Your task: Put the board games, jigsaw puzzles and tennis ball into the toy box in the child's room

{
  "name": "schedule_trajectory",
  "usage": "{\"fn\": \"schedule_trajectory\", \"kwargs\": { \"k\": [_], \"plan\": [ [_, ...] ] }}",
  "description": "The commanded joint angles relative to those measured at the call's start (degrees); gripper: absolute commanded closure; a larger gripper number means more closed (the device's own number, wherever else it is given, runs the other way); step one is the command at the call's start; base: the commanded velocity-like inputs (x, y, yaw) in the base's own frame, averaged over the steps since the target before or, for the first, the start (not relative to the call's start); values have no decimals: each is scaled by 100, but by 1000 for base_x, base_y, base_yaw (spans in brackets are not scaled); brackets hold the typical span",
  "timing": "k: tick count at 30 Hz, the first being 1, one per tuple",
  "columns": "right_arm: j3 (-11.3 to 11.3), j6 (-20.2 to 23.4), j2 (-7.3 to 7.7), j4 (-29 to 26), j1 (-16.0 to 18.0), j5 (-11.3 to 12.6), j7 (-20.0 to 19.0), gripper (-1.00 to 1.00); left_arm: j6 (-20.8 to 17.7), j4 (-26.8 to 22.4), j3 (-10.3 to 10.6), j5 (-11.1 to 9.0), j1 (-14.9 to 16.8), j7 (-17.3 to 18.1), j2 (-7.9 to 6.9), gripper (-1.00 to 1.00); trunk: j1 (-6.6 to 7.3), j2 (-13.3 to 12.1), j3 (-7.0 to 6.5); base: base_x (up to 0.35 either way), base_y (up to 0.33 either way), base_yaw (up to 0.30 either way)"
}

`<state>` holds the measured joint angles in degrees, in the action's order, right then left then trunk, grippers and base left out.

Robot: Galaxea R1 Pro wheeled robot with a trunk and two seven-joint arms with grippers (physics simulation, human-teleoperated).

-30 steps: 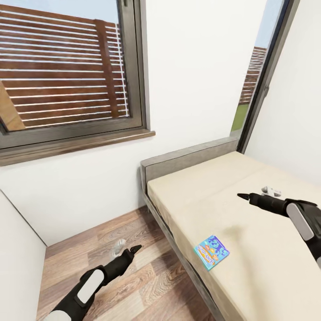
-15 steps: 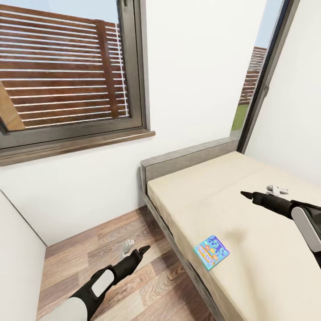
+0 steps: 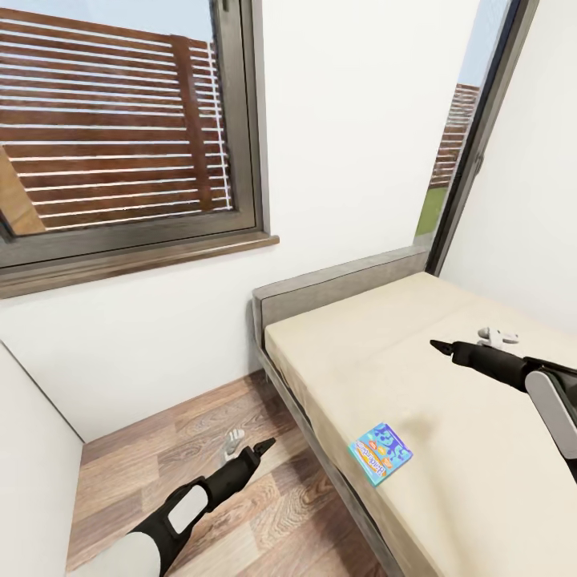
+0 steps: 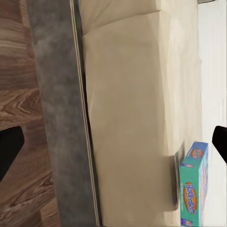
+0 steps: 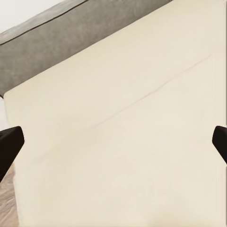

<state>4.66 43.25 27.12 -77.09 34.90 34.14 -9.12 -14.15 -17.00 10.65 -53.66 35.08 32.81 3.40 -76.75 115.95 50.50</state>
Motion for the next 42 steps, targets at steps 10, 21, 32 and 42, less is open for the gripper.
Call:
{"fn": "schedule_trajectory", "kwargs": {
  "k": [10, 21, 32, 42],
  "plan": [
    [-6, 90, -18, -144, -24, -28, 310, -100, -28, -27, 51, 284, 7, 612, 34, -100, 1, 2, 6, 0, 0, 0],
    [-15, 101, -17, -155, -27, -30, 350, -100, -34, -32, 56, 422, 8, 671, 114, -100, 1, 2, 45, 0, 0, 0],
    [-17, 104, -17, -157, -27, -30, 357, -100, -46, -38, 59, 451, 8, 716, 149, -100, 1, 2, 135, 0, 0, 0],
    [-12, 104, -15, -157, -27, -30, 358, -100, -52, -56, 351, 457, 18, 991, 177, -100, 1, 2, 227, 0, 0, 0]
  ]
}}
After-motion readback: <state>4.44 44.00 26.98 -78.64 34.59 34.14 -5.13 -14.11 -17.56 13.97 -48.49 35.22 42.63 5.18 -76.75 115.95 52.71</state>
